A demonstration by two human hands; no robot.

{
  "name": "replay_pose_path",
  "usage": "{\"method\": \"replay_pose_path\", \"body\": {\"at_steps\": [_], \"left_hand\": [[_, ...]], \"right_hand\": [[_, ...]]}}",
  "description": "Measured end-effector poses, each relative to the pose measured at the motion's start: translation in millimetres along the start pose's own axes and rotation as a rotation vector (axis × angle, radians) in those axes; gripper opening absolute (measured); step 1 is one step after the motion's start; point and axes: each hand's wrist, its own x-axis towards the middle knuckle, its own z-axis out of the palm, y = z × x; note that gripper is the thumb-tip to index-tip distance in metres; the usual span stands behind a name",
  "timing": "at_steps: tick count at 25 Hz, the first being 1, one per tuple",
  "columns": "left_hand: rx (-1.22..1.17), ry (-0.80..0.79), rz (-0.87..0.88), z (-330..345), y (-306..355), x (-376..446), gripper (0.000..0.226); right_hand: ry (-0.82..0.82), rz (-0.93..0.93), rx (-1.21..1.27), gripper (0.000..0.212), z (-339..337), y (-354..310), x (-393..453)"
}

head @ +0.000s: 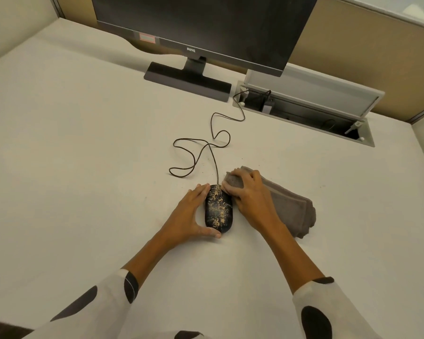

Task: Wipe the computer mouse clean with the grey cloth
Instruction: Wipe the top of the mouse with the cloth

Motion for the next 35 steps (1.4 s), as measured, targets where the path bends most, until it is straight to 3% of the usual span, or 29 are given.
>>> {"method": "replay_pose_path", "body": {"at_steps": [4, 11, 17, 23, 30, 35], "left_hand": [[0.011, 0.001, 0.015, 1, -1, 2, 0.117], [0.002, 0.004, -0.011, 0, 0, 1, 0.118], [-0.009, 0.010, -0.008, 1, 0, 1, 0.118], [-0.004, 0.011, -0.014, 0, -2, 1, 0.118], [0.013, 0.005, -0.011, 2, -5, 4, 0.120], [-0.003, 0.003, -0.005, 1, -5, 3, 0.119]], "right_hand": [[0.023, -0.055, 0.000, 0.048, 1, -6, -26], [-0.045, 0.021, -0.002, 0.035, 5, -8, 11], [0.016, -0.040, 0.117, 0.071, 13, -11, -44], [-0.065, 0.042, 0.069, 0.044, 8, -8, 2], [0.021, 0.036, 0.206, 0.058, 10, -26, -51], [-0.039, 0.114, 0.102, 0.040, 9, -16, -9]]}}
